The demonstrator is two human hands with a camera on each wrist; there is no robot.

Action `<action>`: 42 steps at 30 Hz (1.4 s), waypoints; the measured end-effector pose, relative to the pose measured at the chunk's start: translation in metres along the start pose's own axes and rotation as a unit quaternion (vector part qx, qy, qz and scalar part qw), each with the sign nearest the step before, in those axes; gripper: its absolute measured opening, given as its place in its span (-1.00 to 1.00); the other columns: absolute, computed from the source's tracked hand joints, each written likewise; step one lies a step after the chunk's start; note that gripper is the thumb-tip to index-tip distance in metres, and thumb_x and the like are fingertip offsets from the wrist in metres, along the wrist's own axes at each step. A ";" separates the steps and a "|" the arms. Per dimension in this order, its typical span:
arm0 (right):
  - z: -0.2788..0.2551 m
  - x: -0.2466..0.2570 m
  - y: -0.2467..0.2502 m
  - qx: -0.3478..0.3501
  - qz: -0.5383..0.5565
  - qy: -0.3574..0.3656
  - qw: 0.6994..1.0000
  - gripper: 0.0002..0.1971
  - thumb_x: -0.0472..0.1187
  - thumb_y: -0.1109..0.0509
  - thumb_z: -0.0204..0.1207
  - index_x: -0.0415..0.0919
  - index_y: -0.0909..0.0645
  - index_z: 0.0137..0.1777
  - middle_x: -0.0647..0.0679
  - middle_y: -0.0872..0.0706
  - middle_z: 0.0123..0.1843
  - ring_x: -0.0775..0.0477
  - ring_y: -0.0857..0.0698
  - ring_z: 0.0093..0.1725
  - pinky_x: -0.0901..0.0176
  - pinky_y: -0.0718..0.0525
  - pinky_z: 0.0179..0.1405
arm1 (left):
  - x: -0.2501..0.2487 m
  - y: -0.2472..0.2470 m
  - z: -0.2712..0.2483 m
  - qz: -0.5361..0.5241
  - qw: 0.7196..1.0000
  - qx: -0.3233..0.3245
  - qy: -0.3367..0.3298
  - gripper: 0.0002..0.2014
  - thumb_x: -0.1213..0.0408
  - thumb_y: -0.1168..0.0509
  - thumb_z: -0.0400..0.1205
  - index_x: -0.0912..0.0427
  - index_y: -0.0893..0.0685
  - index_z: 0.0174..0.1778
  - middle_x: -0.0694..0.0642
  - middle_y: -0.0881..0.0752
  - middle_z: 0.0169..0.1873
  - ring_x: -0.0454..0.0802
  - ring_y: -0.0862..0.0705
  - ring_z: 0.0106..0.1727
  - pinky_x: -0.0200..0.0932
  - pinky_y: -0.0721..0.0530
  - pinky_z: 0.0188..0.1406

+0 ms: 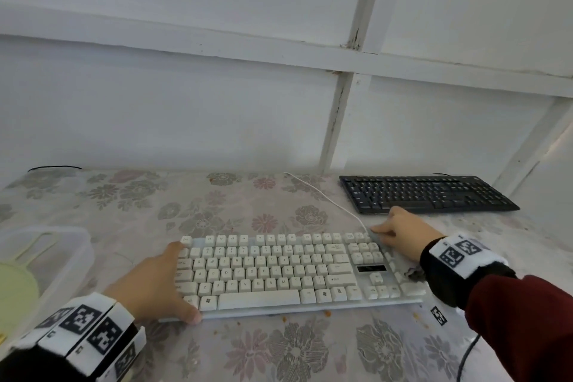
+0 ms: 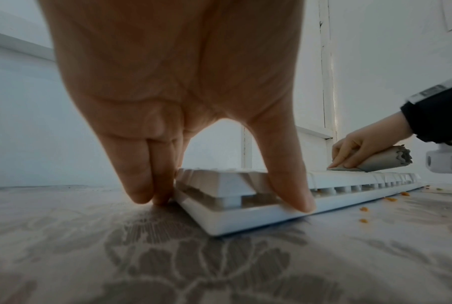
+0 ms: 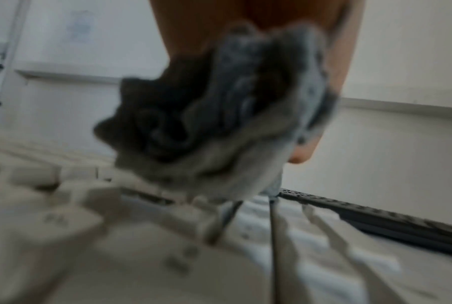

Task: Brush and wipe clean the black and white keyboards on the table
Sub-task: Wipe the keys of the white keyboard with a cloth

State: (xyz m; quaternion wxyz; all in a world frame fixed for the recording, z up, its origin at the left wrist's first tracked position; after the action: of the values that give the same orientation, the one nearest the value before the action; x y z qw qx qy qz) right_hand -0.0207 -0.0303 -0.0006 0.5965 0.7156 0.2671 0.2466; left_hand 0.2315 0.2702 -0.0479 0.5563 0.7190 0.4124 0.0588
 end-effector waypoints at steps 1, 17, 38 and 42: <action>-0.001 -0.001 -0.004 -0.002 -0.012 0.004 1.000 -0.69 -0.11 -0.21 0.68 0.00 -0.63 0.35 -0.02 -0.33 0.02 -0.04 -0.47 -0.08 0.41 -0.29 -0.37 | 0.000 0.000 0.000 0.003 1.000 0.000 -0.001 0.19 -0.16 -0.58 0.13 0.02 0.01 0.55 -0.08 -0.56 0.16 -0.15 -0.58 0.10 -0.30 -0.59 0.10; -0.006 -0.029 0.013 -0.007 -0.002 -0.025 1.000 -0.72 -0.08 -0.24 0.67 0.02 -0.68 0.28 -0.04 -0.40 -0.03 -0.08 -0.52 -0.02 0.27 -0.34 -0.07 | 0.000 0.000 0.001 0.018 1.000 0.004 -0.004 0.20 -0.19 -0.56 0.14 0.04 0.02 0.55 -0.09 -0.56 0.12 -0.19 -0.58 0.05 -0.41 -0.56 -0.08; -0.003 -0.060 0.003 0.021 -0.059 -0.131 0.989 -0.69 -0.13 -0.20 0.68 -0.22 -0.68 0.26 -0.14 -0.50 0.20 -0.19 -0.63 0.20 0.20 -0.49 0.17 | 0.003 -0.002 0.001 0.005 1.000 0.004 0.003 0.20 -0.15 -0.59 0.14 0.01 0.02 0.56 -0.08 -0.54 0.13 -0.13 -0.57 0.08 -0.33 -0.57 0.06; 0.000 -0.044 0.024 -0.009 -0.056 -0.174 0.983 -0.70 -0.17 -0.17 0.66 -0.25 -0.62 0.27 -0.16 -0.48 0.27 -0.28 -0.52 0.32 0.07 -0.46 0.28 | 0.003 -0.001 0.000 0.006 1.000 0.001 0.003 0.21 -0.14 -0.59 0.15 0.02 0.03 0.57 -0.02 -0.56 0.25 -0.08 -0.56 0.15 -0.23 -0.57 0.20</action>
State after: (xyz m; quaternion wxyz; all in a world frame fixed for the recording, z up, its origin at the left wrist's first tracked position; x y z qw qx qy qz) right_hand -0.0508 -0.0637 0.0219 0.6530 0.7262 0.1965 0.0868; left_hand 0.2329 0.2722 -0.0496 0.5539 0.7220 0.4097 0.0639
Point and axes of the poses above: each hand's wrist, its own z-axis towards the middle knuckle, its own y-axis out of the back of the hand, x = y × z, the point moved 10 cm from there along z, towards the middle knuckle
